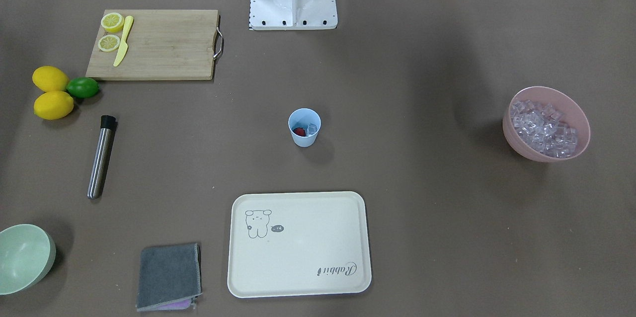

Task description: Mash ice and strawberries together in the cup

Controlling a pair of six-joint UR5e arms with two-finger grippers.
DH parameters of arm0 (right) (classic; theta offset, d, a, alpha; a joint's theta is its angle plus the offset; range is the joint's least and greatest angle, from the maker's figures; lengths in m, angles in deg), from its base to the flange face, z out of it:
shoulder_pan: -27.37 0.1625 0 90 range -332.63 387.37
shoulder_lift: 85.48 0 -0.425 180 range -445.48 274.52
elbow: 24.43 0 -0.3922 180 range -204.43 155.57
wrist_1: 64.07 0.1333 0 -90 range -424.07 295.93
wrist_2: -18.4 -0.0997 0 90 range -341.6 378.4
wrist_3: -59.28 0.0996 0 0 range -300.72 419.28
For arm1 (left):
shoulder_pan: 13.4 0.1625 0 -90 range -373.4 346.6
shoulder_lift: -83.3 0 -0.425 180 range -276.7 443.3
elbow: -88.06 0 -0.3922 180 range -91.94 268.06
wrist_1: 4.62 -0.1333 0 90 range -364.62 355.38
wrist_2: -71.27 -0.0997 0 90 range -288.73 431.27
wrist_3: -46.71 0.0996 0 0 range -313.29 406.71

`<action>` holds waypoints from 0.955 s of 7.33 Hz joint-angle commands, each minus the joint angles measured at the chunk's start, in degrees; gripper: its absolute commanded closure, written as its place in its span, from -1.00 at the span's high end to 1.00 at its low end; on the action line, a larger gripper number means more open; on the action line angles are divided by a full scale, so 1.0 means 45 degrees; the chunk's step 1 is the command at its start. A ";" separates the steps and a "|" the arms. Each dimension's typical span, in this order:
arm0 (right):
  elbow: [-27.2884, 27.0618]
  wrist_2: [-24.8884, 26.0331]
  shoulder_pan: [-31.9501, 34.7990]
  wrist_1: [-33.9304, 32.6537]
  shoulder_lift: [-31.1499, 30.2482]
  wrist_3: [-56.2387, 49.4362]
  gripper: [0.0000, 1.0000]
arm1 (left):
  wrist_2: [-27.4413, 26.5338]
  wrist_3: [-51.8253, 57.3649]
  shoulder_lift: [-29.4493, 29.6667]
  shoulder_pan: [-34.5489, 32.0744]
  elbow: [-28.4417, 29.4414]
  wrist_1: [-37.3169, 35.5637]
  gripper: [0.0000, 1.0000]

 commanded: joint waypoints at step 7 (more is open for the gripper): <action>-0.0097 -0.0026 -0.0154 -0.0058 0.0009 0.0021 1.00 | 0.0000 -0.0055 -0.0014 -0.0019 0.0100 0.0025 0.96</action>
